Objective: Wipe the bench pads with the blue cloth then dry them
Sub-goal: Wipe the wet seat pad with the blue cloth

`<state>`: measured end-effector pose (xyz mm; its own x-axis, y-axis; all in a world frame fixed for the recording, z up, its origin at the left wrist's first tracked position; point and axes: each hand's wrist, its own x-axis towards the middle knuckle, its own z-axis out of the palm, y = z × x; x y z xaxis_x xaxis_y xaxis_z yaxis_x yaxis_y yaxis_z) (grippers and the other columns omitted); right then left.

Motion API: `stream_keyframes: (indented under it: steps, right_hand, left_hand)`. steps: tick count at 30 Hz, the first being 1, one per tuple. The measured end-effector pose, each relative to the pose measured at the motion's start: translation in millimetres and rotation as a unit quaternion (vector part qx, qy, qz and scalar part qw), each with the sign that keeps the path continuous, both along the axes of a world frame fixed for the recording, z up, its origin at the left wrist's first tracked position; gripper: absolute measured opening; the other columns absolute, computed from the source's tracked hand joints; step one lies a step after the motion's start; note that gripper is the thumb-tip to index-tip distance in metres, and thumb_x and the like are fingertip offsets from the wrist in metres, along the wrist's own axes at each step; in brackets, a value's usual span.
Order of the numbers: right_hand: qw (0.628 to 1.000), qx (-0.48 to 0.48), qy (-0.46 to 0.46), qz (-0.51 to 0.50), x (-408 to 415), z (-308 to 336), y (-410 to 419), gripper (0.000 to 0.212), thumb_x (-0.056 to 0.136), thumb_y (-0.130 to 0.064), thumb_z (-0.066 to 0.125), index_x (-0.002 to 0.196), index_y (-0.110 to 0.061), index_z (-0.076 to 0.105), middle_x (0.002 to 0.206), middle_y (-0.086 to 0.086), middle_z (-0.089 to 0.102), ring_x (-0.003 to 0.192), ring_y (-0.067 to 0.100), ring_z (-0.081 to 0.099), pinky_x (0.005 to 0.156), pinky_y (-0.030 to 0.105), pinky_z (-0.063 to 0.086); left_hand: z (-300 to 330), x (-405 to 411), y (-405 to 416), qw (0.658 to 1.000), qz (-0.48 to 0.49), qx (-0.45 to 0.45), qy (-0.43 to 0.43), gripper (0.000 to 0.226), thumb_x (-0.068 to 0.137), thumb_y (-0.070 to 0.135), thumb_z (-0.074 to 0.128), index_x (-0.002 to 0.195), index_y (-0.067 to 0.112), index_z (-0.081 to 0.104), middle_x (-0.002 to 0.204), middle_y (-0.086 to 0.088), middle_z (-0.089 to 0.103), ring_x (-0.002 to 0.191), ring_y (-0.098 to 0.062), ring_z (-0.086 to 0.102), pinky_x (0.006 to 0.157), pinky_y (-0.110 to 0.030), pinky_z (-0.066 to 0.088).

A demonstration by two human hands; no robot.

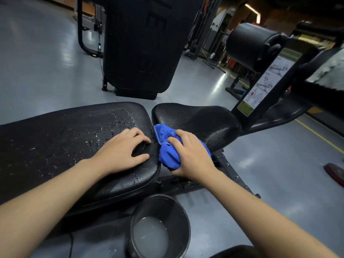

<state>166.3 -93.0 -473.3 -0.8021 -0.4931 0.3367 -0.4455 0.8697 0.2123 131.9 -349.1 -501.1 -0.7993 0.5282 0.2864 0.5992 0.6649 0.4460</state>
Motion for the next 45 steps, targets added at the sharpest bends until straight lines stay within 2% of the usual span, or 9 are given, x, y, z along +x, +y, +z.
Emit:
stream_keyframes:
  steps: [3, 8, 14, 21, 26, 32, 34, 38, 45]
  right_hand:
    - [0.999, -0.024, 0.006, 0.038, 4, 6, 17, 0.076, 0.054, -0.043, 0.076, 0.121, -0.01, 0.06, 0.127, 0.016, 0.053, 0.104, 0.028, 0.045, 0.099, 0.045, 0.042]
    - [0.995, -0.071, -0.04, 0.056, 0, 7, 53, 0.078, 0.056, -0.046, 0.074, 0.125, -0.015, 0.054, 0.131, 0.014, 0.05, 0.116, 0.027, 0.048, 0.114, 0.056, 0.031]
    - [0.989, -0.144, -0.035, 0.006, -6, 15, 122, 0.07, 0.067, -0.04, 0.082, 0.126, -0.015, 0.054, 0.14, 0.011, 0.043, 0.124, 0.033, 0.049, 0.108, 0.041, 0.041]
    - [0.995, -0.051, -0.01, -0.09, -30, 46, 198, 0.09, 0.054, 0.003, 0.089, 0.132, -0.017, 0.049, 0.148, 0.01, 0.038, 0.131, 0.032, 0.046, 0.101, 0.039, 0.046]
    - [0.994, -0.019, -0.042, -0.1, -46, 65, 204, 0.1, 0.05, -0.013, 0.096, 0.137, -0.015, 0.047, 0.148, 0.011, 0.037, 0.119, 0.033, 0.054, 0.083, 0.029, 0.041]
    - [0.998, -0.038, -0.046, -0.029, -43, 54, 192, 0.093, 0.06, -0.022, 0.095, 0.135, -0.017, 0.04, 0.143, 0.018, 0.035, 0.126, 0.039, 0.047, 0.103, 0.036, 0.041]
    - [0.999, -0.024, -0.048, -0.004, -41, 46, 176, 0.095, 0.057, -0.029, 0.096, 0.133, -0.016, 0.04, 0.142, 0.022, 0.036, 0.127, 0.038, 0.044, 0.105, 0.044, 0.043]
    - [0.996, -0.016, -0.082, 0.036, -32, 38, 141, 0.101, 0.054, -0.049, 0.094, 0.133, -0.015, 0.041, 0.142, 0.019, 0.035, 0.127, 0.032, 0.041, 0.106, 0.035, 0.036]
    - [0.991, 0.021, -0.084, 0.106, -22, 35, 89, 0.103, 0.05, -0.06, 0.09, 0.129, -0.013, 0.044, 0.134, 0.019, 0.041, 0.114, 0.038, 0.048, 0.102, 0.043, 0.041]
  left_hand:
    - [-1, 1, 0, 1.0, 0.001, -0.001, 0.003, 0.061, 0.076, 0.073, 0.034, 0.127, 0.044, 0.051, 0.122, 0.021, 0.043, 0.113, -0.005, 0.042, 0.094, -0.03, 0.04]
    - [-3, -1, 0, 1.0, 0.001, 0.002, 0.005, 0.058, 0.077, 0.072, 0.036, 0.126, 0.045, 0.05, 0.122, 0.023, 0.042, 0.112, -0.004, 0.041, 0.09, -0.029, 0.039]
    - [-7, -2, 0, 1.0, -0.001, 0.006, 0.012, 0.054, 0.078, 0.072, 0.036, 0.125, 0.048, 0.049, 0.12, 0.027, 0.04, 0.111, -0.003, 0.04, 0.089, -0.028, 0.038]
    - [-10, -9, 3, 1.0, 0.0, 0.014, 0.019, 0.049, 0.079, 0.074, 0.037, 0.119, 0.049, 0.049, 0.119, 0.029, 0.04, 0.108, -0.003, 0.041, 0.089, -0.028, 0.038]
    - [-9, -13, 5, 1.0, 0.0, 0.021, 0.021, 0.044, 0.078, 0.074, 0.039, 0.114, 0.051, 0.049, 0.115, 0.028, 0.041, 0.104, -0.002, 0.042, 0.086, -0.029, 0.041]
    - [-10, -16, 5, 1.0, -0.009, 0.02, 0.022, 0.043, 0.079, 0.071, 0.042, 0.116, 0.049, 0.049, 0.114, 0.027, 0.042, 0.104, -0.004, 0.043, 0.089, -0.031, 0.043]
    - [-10, -17, 4, 1.0, -0.011, 0.021, 0.02, 0.043, 0.08, 0.071, 0.042, 0.116, 0.049, 0.049, 0.114, 0.027, 0.042, 0.104, -0.004, 0.043, 0.089, -0.032, 0.044]
    - [-10, -17, 3, 0.999, -0.017, 0.022, 0.019, 0.044, 0.08, 0.071, 0.042, 0.116, 0.049, 0.05, 0.113, 0.026, 0.042, 0.104, -0.006, 0.044, 0.089, -0.033, 0.044]
    - [-6, -13, 3, 0.999, -0.019, 0.024, 0.014, 0.047, 0.08, 0.07, 0.042, 0.119, 0.045, 0.052, 0.115, 0.022, 0.044, 0.105, -0.008, 0.043, 0.094, -0.035, 0.044]
